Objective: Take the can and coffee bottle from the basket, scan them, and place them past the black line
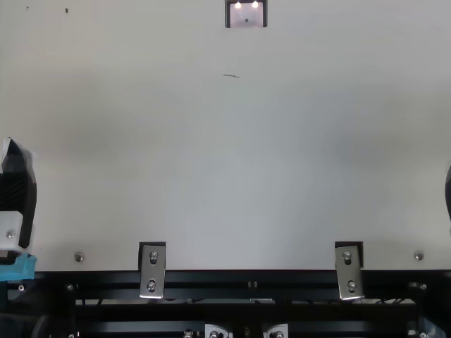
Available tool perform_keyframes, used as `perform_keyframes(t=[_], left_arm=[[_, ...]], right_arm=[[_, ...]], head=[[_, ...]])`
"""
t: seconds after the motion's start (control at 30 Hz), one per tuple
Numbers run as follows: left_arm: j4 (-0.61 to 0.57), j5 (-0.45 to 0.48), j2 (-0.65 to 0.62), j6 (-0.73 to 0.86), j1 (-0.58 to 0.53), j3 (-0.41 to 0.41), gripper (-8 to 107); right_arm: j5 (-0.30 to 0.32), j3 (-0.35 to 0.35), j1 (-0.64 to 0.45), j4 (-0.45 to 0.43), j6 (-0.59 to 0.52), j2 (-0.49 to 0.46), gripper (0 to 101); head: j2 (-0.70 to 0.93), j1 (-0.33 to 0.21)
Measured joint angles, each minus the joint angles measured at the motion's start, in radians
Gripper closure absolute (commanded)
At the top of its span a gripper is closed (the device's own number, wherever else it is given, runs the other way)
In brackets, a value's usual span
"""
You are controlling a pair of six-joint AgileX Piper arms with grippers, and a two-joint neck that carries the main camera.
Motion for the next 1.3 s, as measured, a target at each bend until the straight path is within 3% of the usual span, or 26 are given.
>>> perform_keyframes(t=[0.13,0.23,0.4,0.63,0.97,1.07,1.17,1.3], left_arm=[[0.0,0.0,0.0,0.0,0.0,0.0,9],[0.0,0.0,0.0,0.0,0.0,0.0,9],[0.0,0.0,0.0,0.0,0.0,0.0,9],[0.0,0.0,0.0,0.0,0.0,0.0,9],[0.0,0.0,0.0,0.0,0.0,0.0,9],[0.0,0.0,0.0,0.0,0.0,0.0,9],[0.0,0.0,0.0,0.0,0.0,0.0,9],[0.0,0.0,0.0,0.0,0.0,0.0,9]], right_arm=[[-0.002,-0.017,0.012,-0.005,-0.005,0.02,0],[-0.028,-0.079,0.028,-0.006,-0.02,0.048,0],[-0.009,-0.224,0.055,0.008,-0.039,0.096,0],[0.124,-0.472,0.069,0.091,-0.008,0.162,0],[0.408,-0.774,0.058,0.223,0.16,0.211,0],[0.491,-0.826,0.061,0.251,0.219,0.211,0],[0.558,-0.833,0.063,0.256,0.24,0.211,0],[0.558,-0.834,0.063,0.26,0.24,0.211,0]], head=[[0.0,0.0],[0.0,0.0],[0.0,0.0],[0.0,0.0],[0.0,0.0],[0.0,0.0],[0.0,0.0],[0.0,0.0]])
